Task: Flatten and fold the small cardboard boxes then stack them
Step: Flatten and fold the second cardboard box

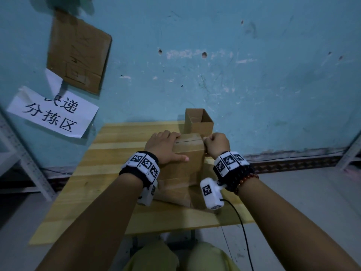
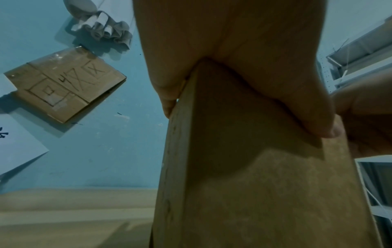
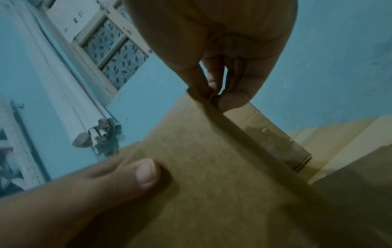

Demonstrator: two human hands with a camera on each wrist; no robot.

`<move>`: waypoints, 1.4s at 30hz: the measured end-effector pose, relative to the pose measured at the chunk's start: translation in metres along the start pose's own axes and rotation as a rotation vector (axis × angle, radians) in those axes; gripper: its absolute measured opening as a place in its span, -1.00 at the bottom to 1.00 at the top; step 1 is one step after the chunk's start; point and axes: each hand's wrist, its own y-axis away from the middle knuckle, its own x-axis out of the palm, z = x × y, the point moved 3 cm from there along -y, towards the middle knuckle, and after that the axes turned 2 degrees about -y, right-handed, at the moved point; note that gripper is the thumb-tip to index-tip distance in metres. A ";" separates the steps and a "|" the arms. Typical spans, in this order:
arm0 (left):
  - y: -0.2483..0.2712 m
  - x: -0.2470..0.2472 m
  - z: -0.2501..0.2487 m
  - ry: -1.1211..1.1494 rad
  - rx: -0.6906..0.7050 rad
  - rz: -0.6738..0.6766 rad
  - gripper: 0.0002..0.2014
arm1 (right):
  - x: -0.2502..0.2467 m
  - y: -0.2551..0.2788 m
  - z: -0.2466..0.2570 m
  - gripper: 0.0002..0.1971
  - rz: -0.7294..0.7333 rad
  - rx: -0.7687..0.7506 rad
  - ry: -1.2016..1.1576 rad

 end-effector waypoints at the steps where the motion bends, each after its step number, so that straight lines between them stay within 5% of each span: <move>1: 0.000 0.000 0.000 0.002 -0.002 0.000 -0.12 | 0.000 0.000 0.000 -0.57 0.019 0.009 -0.024; 8: 0.002 -0.001 -0.002 0.009 -0.004 -0.002 -0.12 | -0.002 -0.004 -0.006 -0.70 0.036 0.077 -0.093; 15: 0.002 0.000 -0.001 0.007 -0.009 -0.011 -0.12 | -0.013 0.002 -0.012 -0.76 0.247 0.184 -0.387; 24: 0.001 0.001 0.000 0.021 -0.017 -0.008 -0.11 | -0.006 -0.001 -0.016 -0.79 0.320 0.236 -0.334; 42: 0.001 0.001 -0.001 0.018 -0.006 -0.011 -0.13 | 0.004 -0.007 -0.023 -0.67 0.110 -0.022 -0.201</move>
